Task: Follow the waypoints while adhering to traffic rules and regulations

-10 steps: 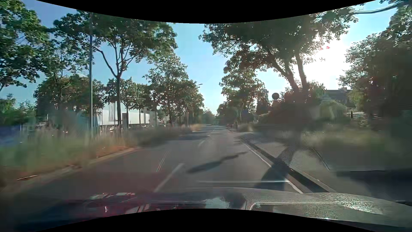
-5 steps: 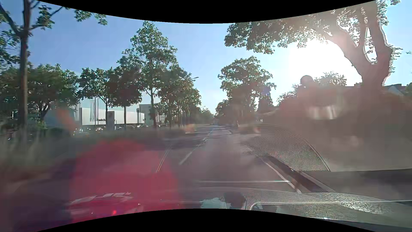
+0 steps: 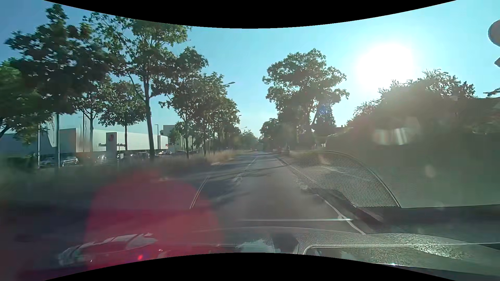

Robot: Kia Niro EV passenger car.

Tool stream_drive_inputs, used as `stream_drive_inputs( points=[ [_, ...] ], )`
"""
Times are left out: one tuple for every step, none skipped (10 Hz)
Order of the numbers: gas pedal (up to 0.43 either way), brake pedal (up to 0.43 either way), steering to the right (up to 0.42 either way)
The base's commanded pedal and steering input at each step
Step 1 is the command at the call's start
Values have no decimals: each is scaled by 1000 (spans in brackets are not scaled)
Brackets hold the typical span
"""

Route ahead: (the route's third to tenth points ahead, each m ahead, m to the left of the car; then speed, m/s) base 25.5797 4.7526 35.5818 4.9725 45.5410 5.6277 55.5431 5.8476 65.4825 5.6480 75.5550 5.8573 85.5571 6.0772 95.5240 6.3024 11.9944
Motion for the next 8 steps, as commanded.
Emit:
stream_drive_inputs(
  points=[
    [59,0,1],
    [59,0,0],
    [59,0,0],
    [59,0,0],
    [59,0,0],
    [59,0,0],
    [67,0,0],
    [67,0,0]
  ],
)
